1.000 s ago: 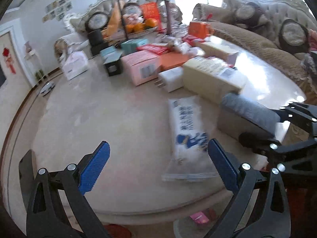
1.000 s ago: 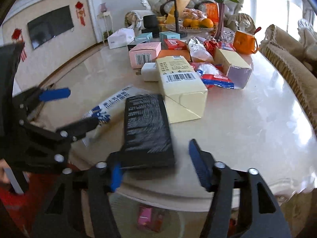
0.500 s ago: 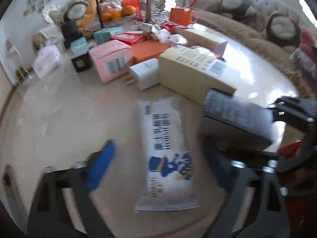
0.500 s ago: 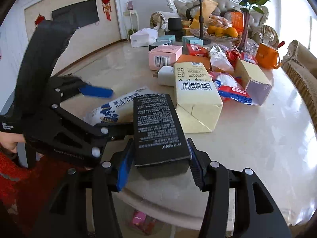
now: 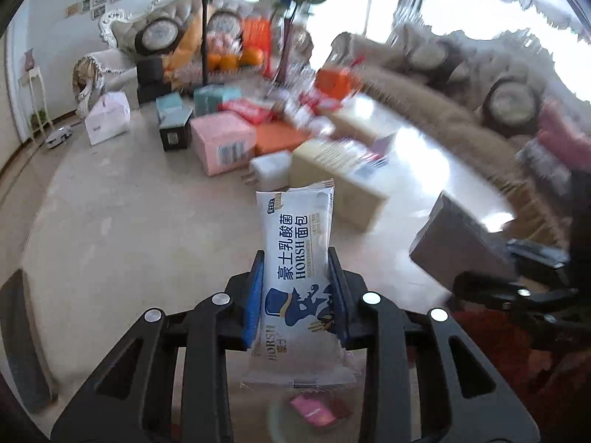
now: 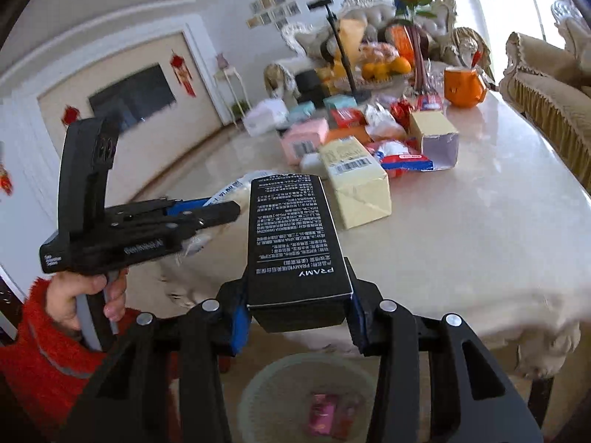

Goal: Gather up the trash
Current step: 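Grasp the white bread packet with left tool while right grasps the black box, then lower both items over the wastebasket and open both tools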

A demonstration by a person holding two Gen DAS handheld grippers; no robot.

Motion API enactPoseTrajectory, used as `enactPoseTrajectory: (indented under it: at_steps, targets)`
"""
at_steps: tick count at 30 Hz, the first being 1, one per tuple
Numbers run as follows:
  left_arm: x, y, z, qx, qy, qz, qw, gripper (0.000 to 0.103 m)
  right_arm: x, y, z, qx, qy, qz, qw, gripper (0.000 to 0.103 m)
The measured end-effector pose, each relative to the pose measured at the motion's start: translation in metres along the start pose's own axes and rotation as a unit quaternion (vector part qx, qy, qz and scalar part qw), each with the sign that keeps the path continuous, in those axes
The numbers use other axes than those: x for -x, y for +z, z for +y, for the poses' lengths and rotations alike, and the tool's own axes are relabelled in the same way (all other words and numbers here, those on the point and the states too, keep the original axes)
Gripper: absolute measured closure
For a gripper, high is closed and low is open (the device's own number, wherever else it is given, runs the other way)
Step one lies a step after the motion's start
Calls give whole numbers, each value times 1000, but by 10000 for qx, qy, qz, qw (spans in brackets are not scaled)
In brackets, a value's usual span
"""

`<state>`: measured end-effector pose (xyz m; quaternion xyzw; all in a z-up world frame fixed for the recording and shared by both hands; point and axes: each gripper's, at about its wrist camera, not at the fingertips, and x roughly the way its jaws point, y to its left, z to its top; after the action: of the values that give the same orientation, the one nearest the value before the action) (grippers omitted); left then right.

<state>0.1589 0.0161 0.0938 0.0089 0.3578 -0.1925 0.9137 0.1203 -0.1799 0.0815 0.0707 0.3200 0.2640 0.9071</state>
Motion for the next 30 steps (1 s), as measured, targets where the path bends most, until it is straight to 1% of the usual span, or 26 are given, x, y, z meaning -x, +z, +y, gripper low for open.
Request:
enactPoseTrajectory:
  at_steps: [2, 3, 4, 6, 7, 9, 10, 11, 12, 13, 14, 15, 17, 18, 22, 23, 24, 25, 26, 27, 28, 30]
  targets:
    - [31, -15, -9, -7, -264, -166, 9995, 71, 21, -16, 9, 2, 80, -41, 10000, 62]
    - [43, -24, -14, -20, -360, -201, 9991, 71, 28, -25, 12, -14, 128, -11, 9999, 62]
    - [57, -39, -23, -64, -485, -193, 9986, 71, 35, -41, 17, -55, 157, 79, 9998, 62]
    - [67, -64, -34, -83, -609, -68, 9981, 71, 34, -62, 20, -72, 96, 316, 9994, 62]
    - [67, -79, -40, -81, -671, 58, 9977, 71, 27, -79, 21, -77, -58, 533, 9985, 62]
    - [51, -113, -51, -80, -694, 486, 9964, 71, 9, -103, 16, -231, -200, 933, 9952, 62]
    - [42, -124, -54, -71, -650, 661, 9957, 71, -4, -116, 11, -338, -306, 1168, 9921, 62]
    - [24, -141, -57, -51, -550, 923, 9942, 71, -15, -127, 8, -376, -411, 1358, 9892, 62]
    - [6, -156, -59, -54, -492, 1185, 9917, 71, -28, -138, 6, -380, -544, 1558, 9856, 62]
    - [-7, -167, -60, -46, -459, 1347, 9898, 71, -38, -145, 5, -371, -624, 1695, 9829, 62]
    - [-28, -180, -60, -37, -403, 1586, 9865, 71, -47, -151, 3, -367, -682, 1841, 9798, 62]
    - [-44, -191, -59, 0, -387, 1786, 9832, 71, -55, -156, 3, -340, -756, 1957, 9772, 64]
    - [-64, -208, -57, 73, -356, 2003, 9791, 71, -67, -162, 2, -305, -858, 2154, 9723, 64]
    - [-71, -214, -55, 82, -334, 2089, 9773, 71, -70, -163, 2, -298, -890, 2186, 9713, 64]
    - [-86, -220, -51, 168, -253, 2257, 9737, 71, -77, -169, -3, -282, -931, 2293, 9685, 64]
    - [-90, -220, -48, 232, -239, 2327, 9720, 67, -78, -170, -5, -325, -898, 2330, 9678, 64]
    - [-92, -221, -46, 263, -169, 2340, 9717, 39, -80, -172, -7, -381, -872, 2378, 9666, 62]
    - [-92, -221, -45, 252, -67, 2305, 9727, 18, -80, -173, -10, -450, -924, 2407, 9651, 59]
    - [-90, -223, -46, 193, 43, 2191, 9755, 18, -81, -174, -12, -481, -1006, 2402, 9643, 49]
    - [-89, -223, -45, 179, 58, 2118, 9771, 18, -80, -175, -14, -507, -1076, 2378, 9640, 42]
    - [-89, -222, -45, 196, 54, 2079, 9779, 18, -78, -175, -16, -554, -1150, 2339, 9638, 41]
    - [-87, -222, -39, 299, 68, 2028, 9787, 18, -75, -176, -20, -650, -1160, 2302, 9640, 41]
